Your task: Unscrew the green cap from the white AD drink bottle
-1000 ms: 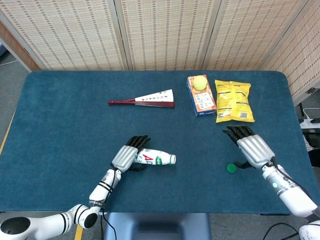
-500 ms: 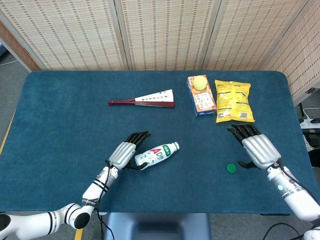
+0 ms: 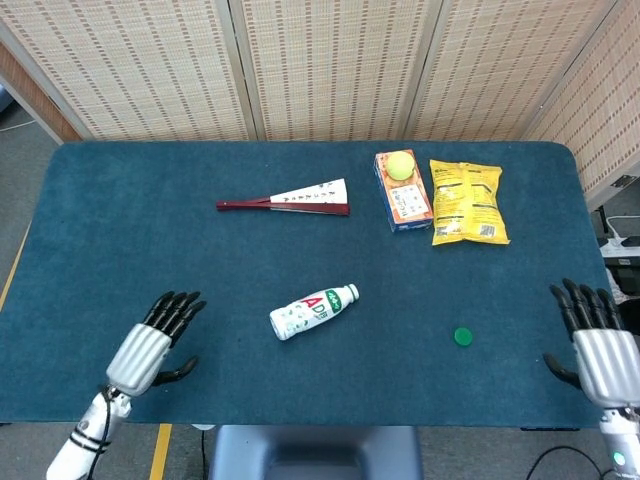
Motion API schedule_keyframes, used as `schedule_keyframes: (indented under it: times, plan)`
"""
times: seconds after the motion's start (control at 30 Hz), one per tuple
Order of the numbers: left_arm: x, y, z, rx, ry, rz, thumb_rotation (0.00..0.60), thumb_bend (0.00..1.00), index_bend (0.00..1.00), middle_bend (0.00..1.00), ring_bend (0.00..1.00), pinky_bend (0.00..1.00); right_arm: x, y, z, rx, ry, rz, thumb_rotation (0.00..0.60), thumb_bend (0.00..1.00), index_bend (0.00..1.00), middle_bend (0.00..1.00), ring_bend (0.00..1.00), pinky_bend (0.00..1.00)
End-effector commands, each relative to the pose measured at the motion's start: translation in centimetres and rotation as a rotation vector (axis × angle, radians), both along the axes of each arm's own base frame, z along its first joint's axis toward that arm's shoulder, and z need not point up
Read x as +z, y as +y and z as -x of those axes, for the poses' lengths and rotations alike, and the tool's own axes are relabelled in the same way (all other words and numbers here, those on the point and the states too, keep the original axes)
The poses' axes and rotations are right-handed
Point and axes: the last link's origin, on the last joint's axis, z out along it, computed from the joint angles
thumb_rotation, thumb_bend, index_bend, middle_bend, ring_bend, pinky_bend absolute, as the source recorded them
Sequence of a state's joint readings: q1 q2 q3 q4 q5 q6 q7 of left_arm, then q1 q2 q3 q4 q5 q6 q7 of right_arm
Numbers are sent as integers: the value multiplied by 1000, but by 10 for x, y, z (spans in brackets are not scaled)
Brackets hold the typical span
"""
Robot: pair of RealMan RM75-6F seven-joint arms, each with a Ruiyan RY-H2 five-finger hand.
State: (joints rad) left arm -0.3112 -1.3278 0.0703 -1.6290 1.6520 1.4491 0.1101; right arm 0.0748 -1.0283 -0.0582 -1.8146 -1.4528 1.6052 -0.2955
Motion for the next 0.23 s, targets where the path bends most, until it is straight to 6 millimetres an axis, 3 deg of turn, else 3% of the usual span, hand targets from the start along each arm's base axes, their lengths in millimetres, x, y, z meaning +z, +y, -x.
schedule_keyframes:
  times: [0.03, 0.23]
  plan:
    - [26, -54, 54, 96, 182, -172, 600, 353, 0, 0, 0, 0, -7, 22, 11, -7, 12, 45, 600, 111, 0, 0, 0, 0]
    - [36, -55, 64, 144, 274, -166, 600, 359, 0, 0, 0, 0, -3, 22, 13, 15, -20, 60, 600, 111, 0, 0, 0, 0]
